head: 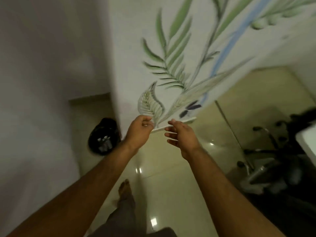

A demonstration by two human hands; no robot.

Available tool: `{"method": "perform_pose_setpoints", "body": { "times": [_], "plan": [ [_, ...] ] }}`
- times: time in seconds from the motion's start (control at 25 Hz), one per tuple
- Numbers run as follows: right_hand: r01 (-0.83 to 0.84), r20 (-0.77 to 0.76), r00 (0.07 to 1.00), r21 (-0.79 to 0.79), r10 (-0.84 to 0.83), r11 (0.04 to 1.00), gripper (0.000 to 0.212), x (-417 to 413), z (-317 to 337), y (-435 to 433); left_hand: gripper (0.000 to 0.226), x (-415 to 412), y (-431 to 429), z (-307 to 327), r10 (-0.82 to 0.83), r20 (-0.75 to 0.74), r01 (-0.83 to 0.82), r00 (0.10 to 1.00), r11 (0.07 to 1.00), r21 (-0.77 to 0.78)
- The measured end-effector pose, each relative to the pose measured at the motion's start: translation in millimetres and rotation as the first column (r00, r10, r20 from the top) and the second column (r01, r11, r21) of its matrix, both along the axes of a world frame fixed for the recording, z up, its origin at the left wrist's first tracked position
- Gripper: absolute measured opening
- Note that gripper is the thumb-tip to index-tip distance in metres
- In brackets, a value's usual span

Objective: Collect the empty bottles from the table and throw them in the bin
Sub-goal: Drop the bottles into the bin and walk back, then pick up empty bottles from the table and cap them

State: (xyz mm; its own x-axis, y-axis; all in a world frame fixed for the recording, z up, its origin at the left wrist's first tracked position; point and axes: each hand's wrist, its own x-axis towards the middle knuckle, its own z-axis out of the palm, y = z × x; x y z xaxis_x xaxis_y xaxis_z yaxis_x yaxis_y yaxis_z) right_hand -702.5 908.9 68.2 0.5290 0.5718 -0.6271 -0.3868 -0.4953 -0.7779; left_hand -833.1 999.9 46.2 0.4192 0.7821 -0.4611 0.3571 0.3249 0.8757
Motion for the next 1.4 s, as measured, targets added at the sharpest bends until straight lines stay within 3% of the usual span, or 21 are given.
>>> {"method": "perform_pose_setpoints", "body": {
  "times": [0.2,0.32,0.52,0.64,0.88,1.16,1.4],
  "plan": [
    [0.348,0.102,0.926,0.135,-0.362,0.928,0.018,36,76,-154,0.025,77,-115,74,-0.350,0.141,0.334,0.926,0.934,0.131],
    [0.550,0.150,0.791,0.249,-0.593,0.797,0.021,35,119,-295,0.022,106,-236,118,-0.559,0.203,0.523,0.804,0.827,0.205],
    [0.709,0.216,0.586,0.332,-0.781,0.623,0.025,-14,157,-512,0.016,106,-433,163,-0.773,0.261,0.723,0.578,0.634,0.276],
    [0.795,0.248,0.445,0.331,-0.860,0.507,0.025,-51,163,-637,0.015,100,-551,184,-0.858,0.269,0.806,0.437,0.507,0.306],
    [0.878,0.255,0.270,0.331,-0.928,0.346,0.016,-63,172,-809,0.028,109,-723,195,-0.950,0.213,0.868,0.227,0.297,0.399],
    [0.904,0.266,0.175,0.338,-0.948,0.262,0.015,20,171,-979,0.030,198,-899,195,-0.963,0.242,0.908,0.123,0.207,0.364],
    [0.923,0.270,0.154,0.303,-0.951,0.236,0.013,110,182,-1112,0.026,293,-1041,203,-0.960,0.260,0.932,0.101,0.183,0.312]
  ]
}}
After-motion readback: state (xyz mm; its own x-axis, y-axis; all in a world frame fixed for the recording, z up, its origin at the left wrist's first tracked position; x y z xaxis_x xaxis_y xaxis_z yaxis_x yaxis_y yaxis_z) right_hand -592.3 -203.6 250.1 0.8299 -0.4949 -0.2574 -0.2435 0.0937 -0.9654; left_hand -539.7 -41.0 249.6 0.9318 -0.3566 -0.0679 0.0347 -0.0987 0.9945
